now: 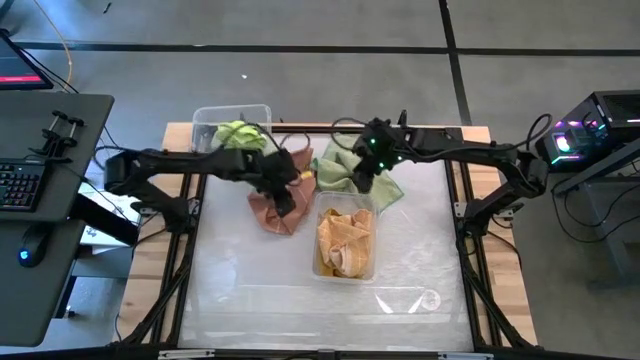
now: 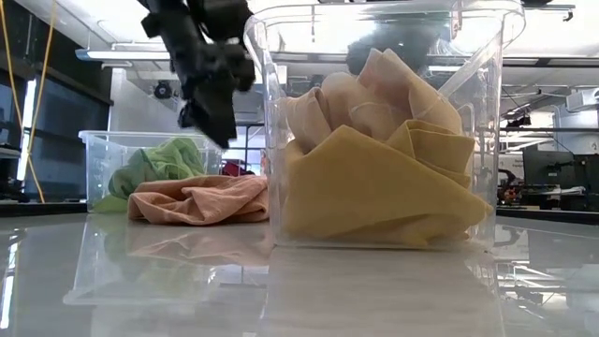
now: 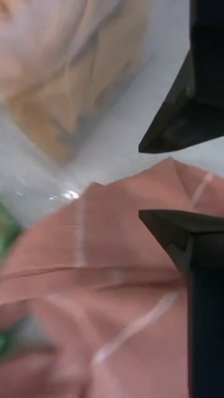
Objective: Sort towels by color in basket
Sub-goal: Put the orange towel into the bottom transparent bin
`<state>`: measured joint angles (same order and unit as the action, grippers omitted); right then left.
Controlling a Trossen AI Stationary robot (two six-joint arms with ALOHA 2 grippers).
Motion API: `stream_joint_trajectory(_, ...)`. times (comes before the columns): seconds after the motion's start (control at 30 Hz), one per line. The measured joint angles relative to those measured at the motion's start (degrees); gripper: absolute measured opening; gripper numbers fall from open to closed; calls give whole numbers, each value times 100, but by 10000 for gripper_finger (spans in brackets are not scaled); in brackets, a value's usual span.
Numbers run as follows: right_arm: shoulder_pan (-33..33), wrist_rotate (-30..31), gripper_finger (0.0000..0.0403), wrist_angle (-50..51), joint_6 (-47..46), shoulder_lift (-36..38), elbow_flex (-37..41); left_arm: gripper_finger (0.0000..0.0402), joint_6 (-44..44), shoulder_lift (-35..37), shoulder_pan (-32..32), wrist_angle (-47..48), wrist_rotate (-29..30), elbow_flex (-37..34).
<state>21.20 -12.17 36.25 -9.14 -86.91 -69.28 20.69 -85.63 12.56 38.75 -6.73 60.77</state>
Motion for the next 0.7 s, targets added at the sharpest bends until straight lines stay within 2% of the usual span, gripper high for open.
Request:
stream_joint_trajectory(0.13, -78, -5, 140, 953, 650, 54, 0, 187, 951, -575, -135, -12, 94, 0)
stream_joint_trajectory(0.27, -151, 20, 140, 1628, 966, 207, 0, 224, 1415, -1131, -268, -12, 413, 0)
stream_joint_trajectory(0.37, -197, 164, 140, 1823, 920, 420, 2, 234, 1571, -1595, -333, -47, 546, 4)
stream_joint_trajectory(0.53, -235, 346, 140, 1534, 747, 811, 2, 221, 1662, -2073, -407, -51, 649, 61)
stream_joint_trajectory(0.7, -235, 357, 140, 821, 192, 1017, 1, 167, 1297, -2091, -508, -53, 953, 48)
